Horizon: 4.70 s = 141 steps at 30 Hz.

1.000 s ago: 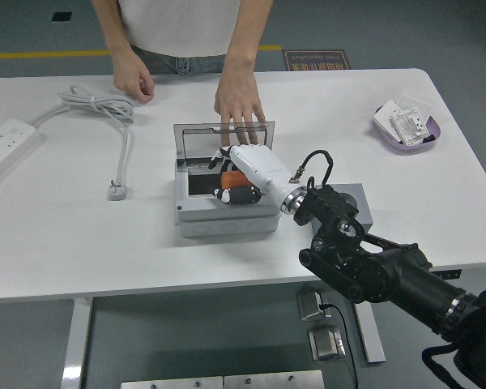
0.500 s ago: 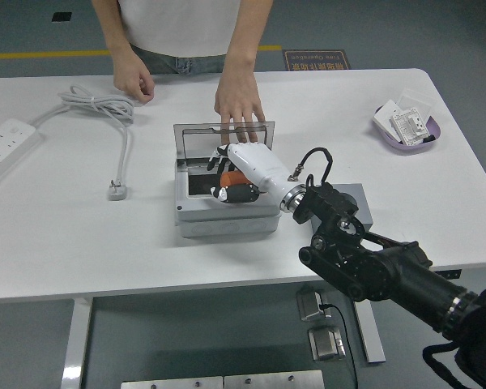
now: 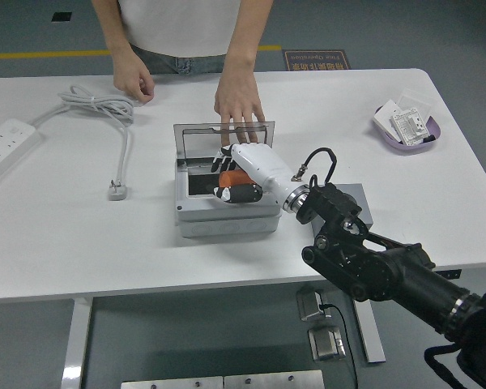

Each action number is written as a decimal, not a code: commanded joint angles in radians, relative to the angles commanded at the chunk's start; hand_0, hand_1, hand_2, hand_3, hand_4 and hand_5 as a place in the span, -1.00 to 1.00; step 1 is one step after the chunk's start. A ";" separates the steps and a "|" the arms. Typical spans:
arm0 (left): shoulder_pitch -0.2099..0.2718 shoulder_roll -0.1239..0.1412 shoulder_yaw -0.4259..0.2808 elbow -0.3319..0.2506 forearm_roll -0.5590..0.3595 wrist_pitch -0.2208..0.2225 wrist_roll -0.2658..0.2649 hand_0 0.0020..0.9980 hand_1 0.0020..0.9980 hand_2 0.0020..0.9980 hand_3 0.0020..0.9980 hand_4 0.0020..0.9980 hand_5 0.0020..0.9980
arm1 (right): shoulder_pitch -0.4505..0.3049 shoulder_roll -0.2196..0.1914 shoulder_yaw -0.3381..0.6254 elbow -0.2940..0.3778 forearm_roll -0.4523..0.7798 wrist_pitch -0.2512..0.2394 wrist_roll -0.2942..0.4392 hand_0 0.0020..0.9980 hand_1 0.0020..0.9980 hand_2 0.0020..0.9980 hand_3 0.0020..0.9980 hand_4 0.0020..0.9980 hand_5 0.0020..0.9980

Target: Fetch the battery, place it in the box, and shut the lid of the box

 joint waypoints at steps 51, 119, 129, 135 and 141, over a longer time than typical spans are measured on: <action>0.027 -0.001 -0.019 0.000 -0.043 0.004 -0.029 0.06 0.22 0.11 0.25 0.29 -0.44 | 0.024 -0.240 0.098 0.425 0.189 0.121 -0.103 0.29 0.22 0.34 0.15 0.65 -0.11; 0.011 -0.008 0.007 0.000 -0.043 0.015 -0.043 0.04 0.18 0.10 0.24 0.23 -0.48 | -0.010 -0.228 0.004 0.264 0.295 0.069 -0.018 0.16 0.09 0.28 0.15 0.65 0.06; 0.012 -0.009 0.003 0.000 -0.043 0.018 -0.044 0.04 0.18 0.10 0.24 0.23 -0.48 | -0.054 -0.246 0.005 0.338 0.263 0.079 -0.042 0.11 0.09 0.28 0.15 0.64 0.07; 0.011 -0.011 0.003 0.000 -0.045 0.019 -0.045 0.04 0.18 0.10 0.24 0.23 -0.49 | -0.081 -0.254 0.012 0.356 0.254 0.084 -0.050 0.09 0.09 0.27 0.16 0.64 0.07; 0.009 -0.013 0.004 0.000 -0.048 0.019 -0.046 0.04 0.18 0.10 0.24 0.23 -0.48 | -0.101 -0.272 0.009 0.359 0.259 0.087 -0.051 0.06 0.08 0.28 0.16 0.64 0.07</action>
